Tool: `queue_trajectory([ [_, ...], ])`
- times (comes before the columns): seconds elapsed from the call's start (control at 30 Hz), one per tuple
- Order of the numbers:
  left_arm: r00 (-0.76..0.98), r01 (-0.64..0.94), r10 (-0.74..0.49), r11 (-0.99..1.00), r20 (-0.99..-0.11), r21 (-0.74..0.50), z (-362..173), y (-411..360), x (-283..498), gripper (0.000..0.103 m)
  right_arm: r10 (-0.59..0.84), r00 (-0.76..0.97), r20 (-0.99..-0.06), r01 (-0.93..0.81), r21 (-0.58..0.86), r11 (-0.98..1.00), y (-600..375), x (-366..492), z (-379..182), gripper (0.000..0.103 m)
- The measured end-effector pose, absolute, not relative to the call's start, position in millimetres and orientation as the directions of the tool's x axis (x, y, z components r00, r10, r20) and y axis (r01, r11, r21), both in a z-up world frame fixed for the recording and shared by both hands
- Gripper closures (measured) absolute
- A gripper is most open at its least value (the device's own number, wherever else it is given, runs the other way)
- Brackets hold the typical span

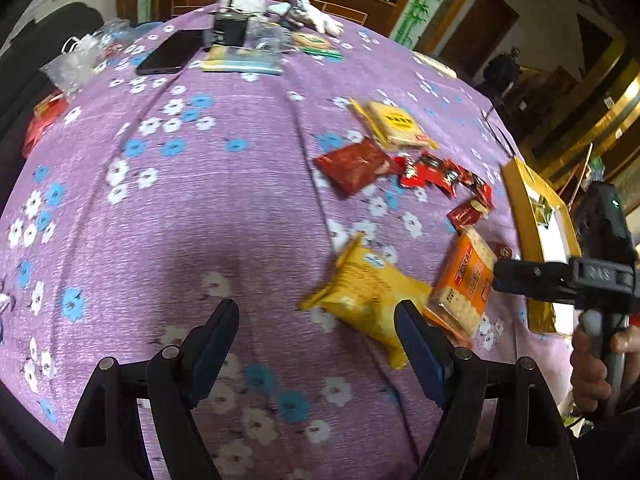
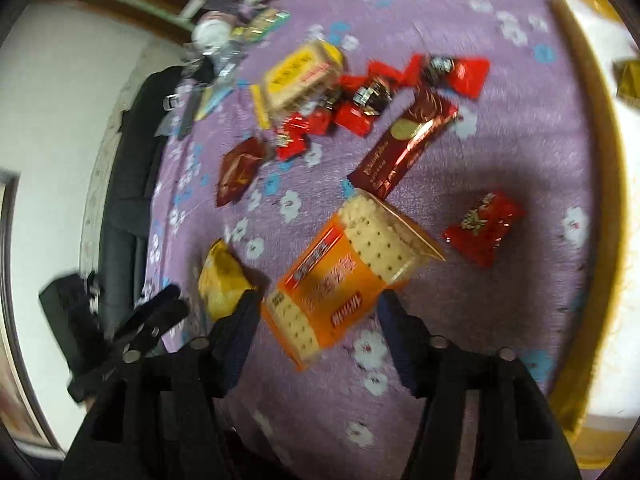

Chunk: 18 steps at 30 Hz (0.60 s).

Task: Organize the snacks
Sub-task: 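Grasp the orange cracker pack with the right gripper while the left grasps the yellow cracker bag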

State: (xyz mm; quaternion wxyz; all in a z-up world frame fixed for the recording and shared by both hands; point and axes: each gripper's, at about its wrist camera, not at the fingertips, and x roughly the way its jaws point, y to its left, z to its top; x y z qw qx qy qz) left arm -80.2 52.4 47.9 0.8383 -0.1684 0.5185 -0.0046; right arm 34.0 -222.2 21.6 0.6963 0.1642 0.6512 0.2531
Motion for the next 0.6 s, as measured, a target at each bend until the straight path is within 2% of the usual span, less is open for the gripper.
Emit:
queue_trajectory([
  [0.13,0.465,-0.173,-0.177,0.943,-0.867,-0.285,45.8,64.3,-84.3,0.020,0.448,0.034,-0.893,-0.149,0.439,0.886,-192.6,44.2,17.5,0.038],
  [0.27,0.466,-0.167,-0.196,0.938,-0.863,-0.303,46.1,68.8,-84.2,0.020,0.281,0.089,-0.956,-0.354,0.234,0.906,-134.9,36.8,21.8,0.038],
  [0.37,0.471,-0.149,-0.214,0.937,-0.856,-0.316,50.6,65.6,-81.6,0.020,0.125,0.180,-0.976,-0.517,0.014,0.856,-99.4,18.9,17.2,0.038],
  [0.6,0.478,-0.171,-0.200,0.934,-0.855,-0.314,53.4,65.4,-85.1,0.020,0.153,0.172,-0.973,-0.586,0.023,0.810,-111.0,6.0,13.6,0.044],
])
